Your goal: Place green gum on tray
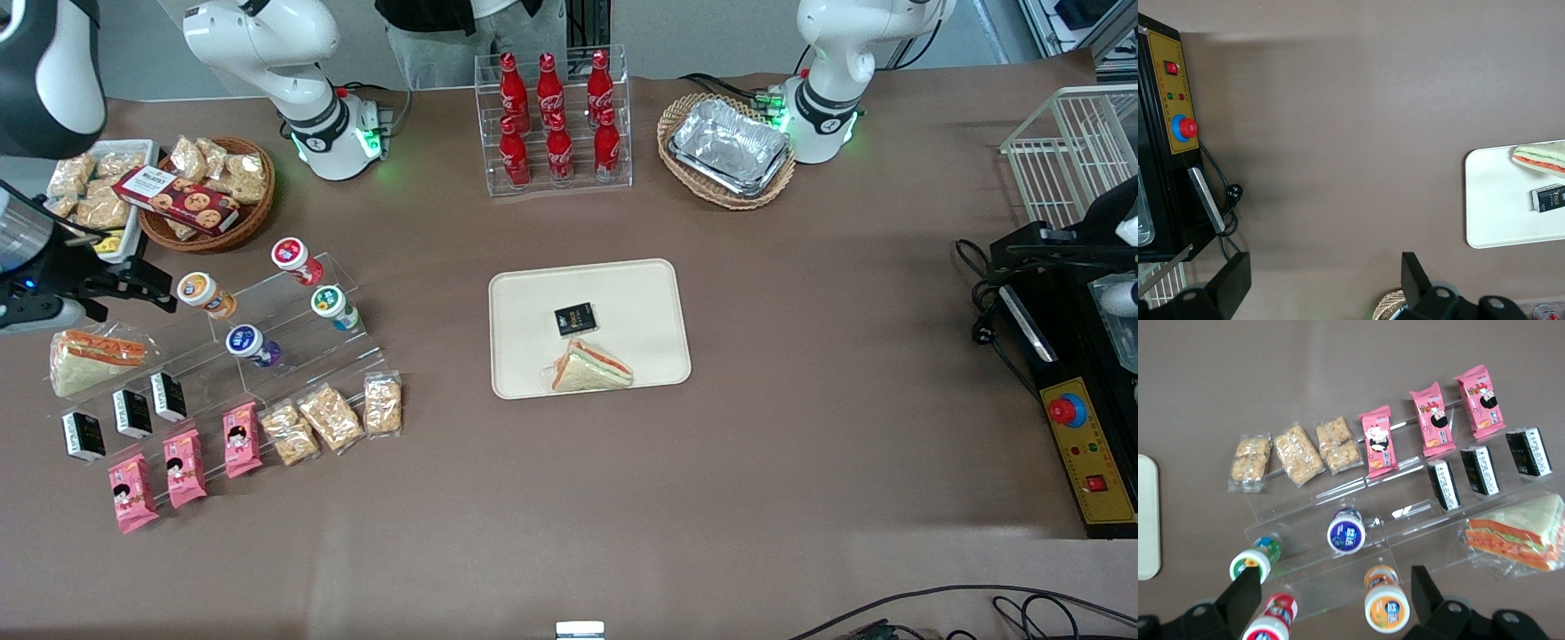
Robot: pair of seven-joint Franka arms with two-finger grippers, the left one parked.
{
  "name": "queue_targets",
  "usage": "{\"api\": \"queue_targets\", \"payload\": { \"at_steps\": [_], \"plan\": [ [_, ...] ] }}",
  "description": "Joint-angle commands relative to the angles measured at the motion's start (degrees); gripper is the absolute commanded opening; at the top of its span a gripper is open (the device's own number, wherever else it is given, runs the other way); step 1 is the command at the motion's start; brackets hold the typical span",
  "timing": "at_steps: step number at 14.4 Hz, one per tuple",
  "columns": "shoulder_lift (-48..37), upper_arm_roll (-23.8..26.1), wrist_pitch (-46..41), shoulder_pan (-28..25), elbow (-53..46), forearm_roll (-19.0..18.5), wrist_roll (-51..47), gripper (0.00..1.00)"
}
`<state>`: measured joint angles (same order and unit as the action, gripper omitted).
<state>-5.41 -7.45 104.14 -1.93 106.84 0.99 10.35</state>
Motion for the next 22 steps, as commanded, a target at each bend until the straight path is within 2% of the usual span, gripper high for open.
{"api": "queue_targets", "payload": {
  "at_steps": [1, 10, 13, 17, 18, 22],
  "plan": [
    [1.1, 0.0, -6.3, 1.0, -5.7, -0.1, -0.1, 1.0],
    [0.8, 0.2, -7.9, 1.4, -4.7, 0.0, -0.9, 1.0],
    [0.7, 0.8, -7.7, 0.4, -4.7, -3.1, -0.6, 1.0],
    [0.2, 0.9, -8.7, -1.0, -4.5, -2.9, -0.8, 1.0],
    [-0.1, 0.9, -8.9, -1.9, -4.1, -2.9, -1.6, 1.0],
    [-5.6, 1.1, -8.2, -8.1, 3.1, -2.9, -14.7, 1.0]
  ]
}}
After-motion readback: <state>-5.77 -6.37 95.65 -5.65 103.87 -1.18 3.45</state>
